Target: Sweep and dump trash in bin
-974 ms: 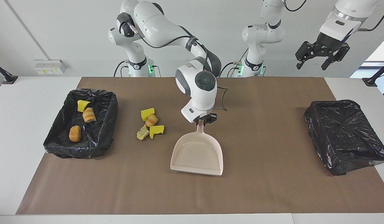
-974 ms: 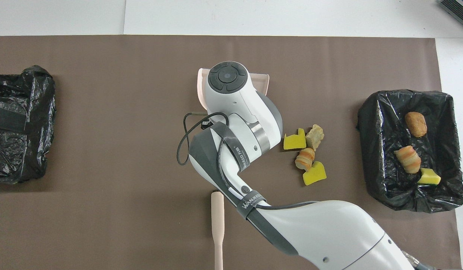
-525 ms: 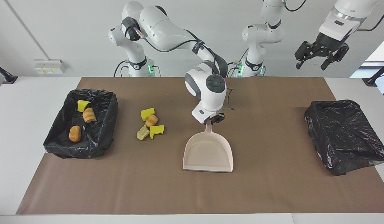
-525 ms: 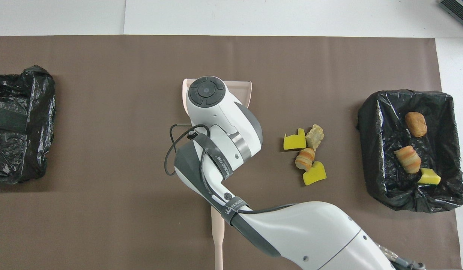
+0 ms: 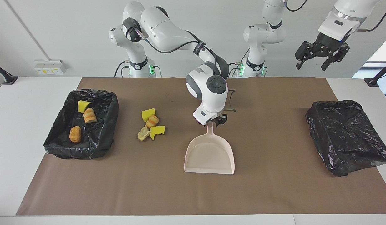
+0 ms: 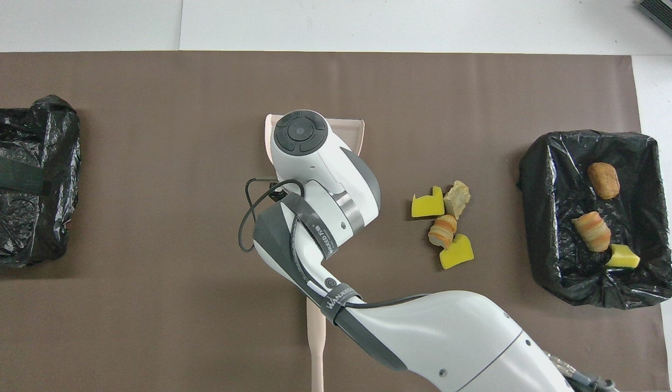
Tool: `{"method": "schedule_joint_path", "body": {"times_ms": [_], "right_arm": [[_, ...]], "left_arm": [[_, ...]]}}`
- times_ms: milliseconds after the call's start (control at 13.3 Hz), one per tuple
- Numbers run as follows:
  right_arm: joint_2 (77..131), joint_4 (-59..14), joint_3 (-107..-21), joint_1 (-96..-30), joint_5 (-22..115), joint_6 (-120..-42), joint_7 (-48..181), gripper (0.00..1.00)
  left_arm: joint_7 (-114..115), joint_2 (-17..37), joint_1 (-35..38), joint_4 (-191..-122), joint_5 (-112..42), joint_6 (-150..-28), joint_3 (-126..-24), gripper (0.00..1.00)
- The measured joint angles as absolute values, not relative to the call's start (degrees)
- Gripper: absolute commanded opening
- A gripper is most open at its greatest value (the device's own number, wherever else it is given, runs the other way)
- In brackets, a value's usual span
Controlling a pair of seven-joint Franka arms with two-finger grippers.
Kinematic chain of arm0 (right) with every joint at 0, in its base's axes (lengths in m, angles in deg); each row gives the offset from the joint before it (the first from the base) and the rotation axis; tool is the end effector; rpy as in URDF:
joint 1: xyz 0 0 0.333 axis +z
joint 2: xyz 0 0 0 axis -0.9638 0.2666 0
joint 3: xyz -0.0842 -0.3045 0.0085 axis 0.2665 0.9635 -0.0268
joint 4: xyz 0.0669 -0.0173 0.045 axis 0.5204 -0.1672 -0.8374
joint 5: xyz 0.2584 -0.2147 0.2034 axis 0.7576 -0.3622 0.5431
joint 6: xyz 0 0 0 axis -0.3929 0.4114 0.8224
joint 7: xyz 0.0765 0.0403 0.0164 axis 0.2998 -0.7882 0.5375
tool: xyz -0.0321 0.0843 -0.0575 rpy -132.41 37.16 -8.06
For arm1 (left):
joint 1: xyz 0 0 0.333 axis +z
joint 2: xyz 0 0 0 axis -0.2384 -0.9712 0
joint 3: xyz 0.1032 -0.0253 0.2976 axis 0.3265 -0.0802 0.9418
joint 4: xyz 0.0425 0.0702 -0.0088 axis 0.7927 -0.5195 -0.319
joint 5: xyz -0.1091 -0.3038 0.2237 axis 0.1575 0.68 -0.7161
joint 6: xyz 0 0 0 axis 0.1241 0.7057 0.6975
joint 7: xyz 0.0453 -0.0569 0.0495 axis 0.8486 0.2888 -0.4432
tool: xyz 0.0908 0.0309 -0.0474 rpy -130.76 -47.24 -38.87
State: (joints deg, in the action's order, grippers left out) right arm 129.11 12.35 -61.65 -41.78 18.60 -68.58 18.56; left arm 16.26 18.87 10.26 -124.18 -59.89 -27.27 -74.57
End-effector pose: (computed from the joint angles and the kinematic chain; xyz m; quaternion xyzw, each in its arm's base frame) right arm 0.5935 0.4398 0.3608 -0.9975 0.0373 0.0576 0.0182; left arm 0.5273 -0.0613 0.7028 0.9982 -0.0596 -0.0064 0.0061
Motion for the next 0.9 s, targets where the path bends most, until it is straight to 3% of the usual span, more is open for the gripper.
{"method": "schedule_joint_path", "body": {"times_ms": [450, 900], "right_arm": [[120.22, 9.69, -61.59, -44.78, 19.15, -62.71, 18.56, 1.0], [99.43, -13.23, -62.15, -41.72, 24.52, -59.5, 18.55, 1.0]], "left_arm": [[16.25, 17.22, 7.37, -124.84, -59.89, -32.31, -76.65, 1.0], [14.68, 6.35, -0.87, -125.73, -59.91, -46.19, -76.81, 1.0]]}}
